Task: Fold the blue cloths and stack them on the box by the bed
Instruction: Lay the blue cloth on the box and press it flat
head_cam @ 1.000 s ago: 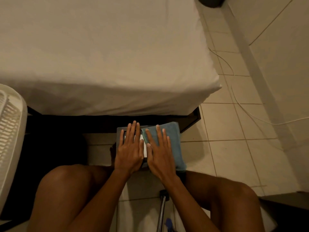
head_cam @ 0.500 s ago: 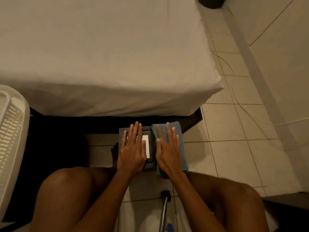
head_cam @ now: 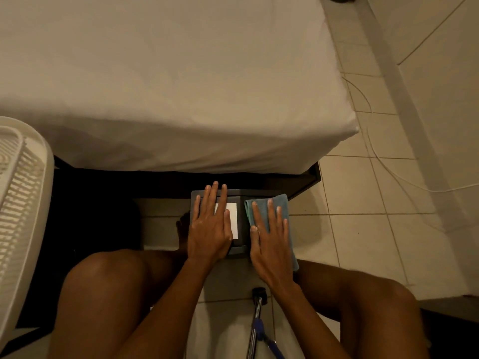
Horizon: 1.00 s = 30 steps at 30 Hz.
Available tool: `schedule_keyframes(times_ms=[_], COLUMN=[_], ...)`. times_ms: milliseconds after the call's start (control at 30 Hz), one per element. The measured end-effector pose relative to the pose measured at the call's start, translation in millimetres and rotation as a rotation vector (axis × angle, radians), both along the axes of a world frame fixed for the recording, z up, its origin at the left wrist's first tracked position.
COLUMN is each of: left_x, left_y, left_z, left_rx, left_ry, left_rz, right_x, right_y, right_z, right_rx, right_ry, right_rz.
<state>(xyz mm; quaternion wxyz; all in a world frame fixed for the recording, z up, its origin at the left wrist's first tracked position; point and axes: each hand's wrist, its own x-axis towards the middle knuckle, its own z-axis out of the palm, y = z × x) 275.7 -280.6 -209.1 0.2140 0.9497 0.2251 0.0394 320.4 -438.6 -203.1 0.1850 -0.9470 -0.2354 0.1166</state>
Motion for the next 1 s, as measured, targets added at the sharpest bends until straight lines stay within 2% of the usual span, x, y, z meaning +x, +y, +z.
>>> schedule_keyframes(times_ms=[100, 433, 533, 733, 1000], left_x=[-5, -2, -3, -2, -2], left_y=[0, -1, 0, -1, 0], left_z=[0, -2, -2, -1, -3], left_rx=[-0.007, 0.039, 0.040, 0.053, 0.064], left_ry=[0.002, 0.009, 0.017, 0.032, 0.042], left_rz=[0.085, 0.086, 0.081, 0.079, 0.066], right_x=[-13, -50, -37, -26, 31], right_y=[-15, 4, -3, 6, 20], right_z=[1, 0, -1, 1, 7], right_rx=[0.004, -0.037, -0.027, -0.034, 0.029], right_ry=[0.031, 0.022, 0.018, 0.004, 0.026], right_rz=[0.028, 0.014, 0.038, -0.125, 0.041])
